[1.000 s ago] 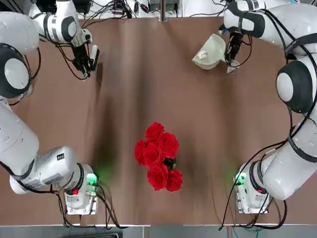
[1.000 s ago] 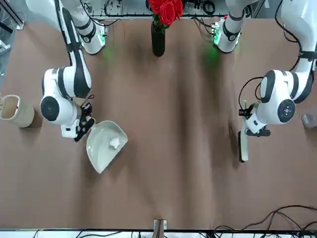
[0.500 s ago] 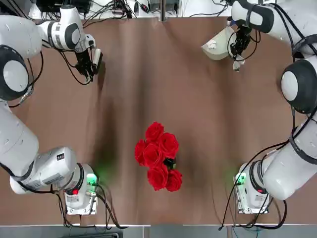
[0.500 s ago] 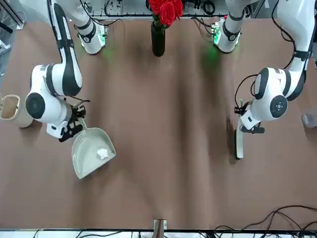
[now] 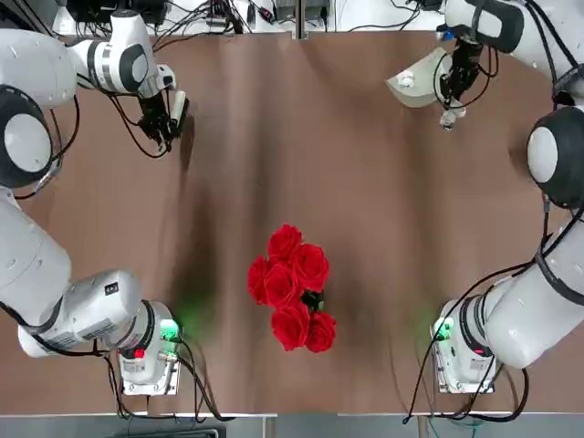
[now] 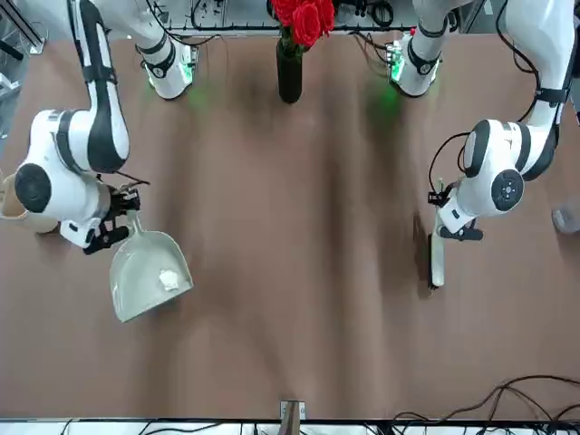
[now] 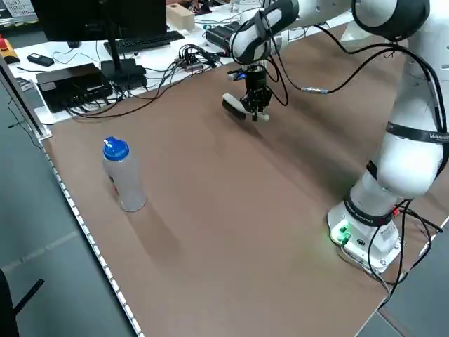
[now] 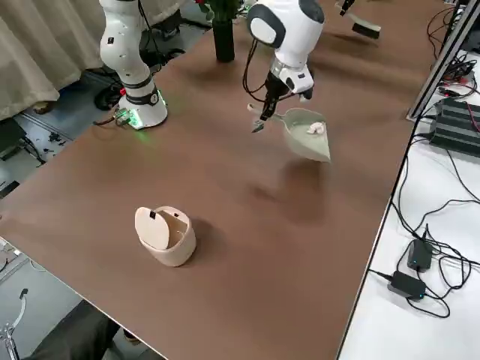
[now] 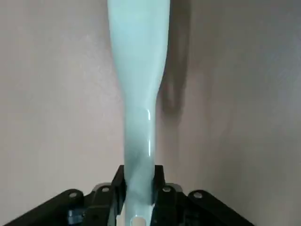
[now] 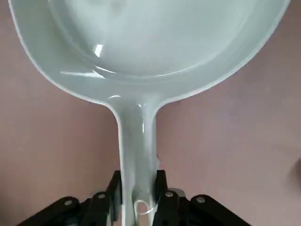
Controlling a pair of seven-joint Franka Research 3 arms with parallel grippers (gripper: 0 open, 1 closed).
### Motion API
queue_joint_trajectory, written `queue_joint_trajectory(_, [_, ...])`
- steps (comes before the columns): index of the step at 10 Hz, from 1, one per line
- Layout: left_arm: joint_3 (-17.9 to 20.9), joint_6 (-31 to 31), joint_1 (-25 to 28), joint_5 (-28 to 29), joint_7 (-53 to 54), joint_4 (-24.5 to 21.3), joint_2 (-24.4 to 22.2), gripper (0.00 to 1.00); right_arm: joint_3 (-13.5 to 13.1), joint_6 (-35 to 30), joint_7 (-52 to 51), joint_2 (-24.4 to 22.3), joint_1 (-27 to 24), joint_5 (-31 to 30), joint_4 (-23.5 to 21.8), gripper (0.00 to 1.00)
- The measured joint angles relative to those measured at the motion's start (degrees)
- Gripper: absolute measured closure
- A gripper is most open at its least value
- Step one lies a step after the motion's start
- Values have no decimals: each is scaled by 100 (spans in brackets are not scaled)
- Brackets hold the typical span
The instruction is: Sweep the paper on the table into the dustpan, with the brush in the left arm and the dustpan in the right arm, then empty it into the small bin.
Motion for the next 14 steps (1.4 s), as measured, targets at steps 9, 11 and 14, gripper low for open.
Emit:
queue_joint_trajectory(9, [1,163,15,0,0,-4,-67,73,258,206,1320,-539,-1584,2,-81,67])
queue_joint_trajectory(11, [-1,212,14,0,0,-4,-67,73,272,326,2224,-539,-1584,11,-81,67])
queue_joint_trajectory(14, [-9,233,13,0,0,-5,-67,73,271,387,3270,-539,-1619,13,-85,67])
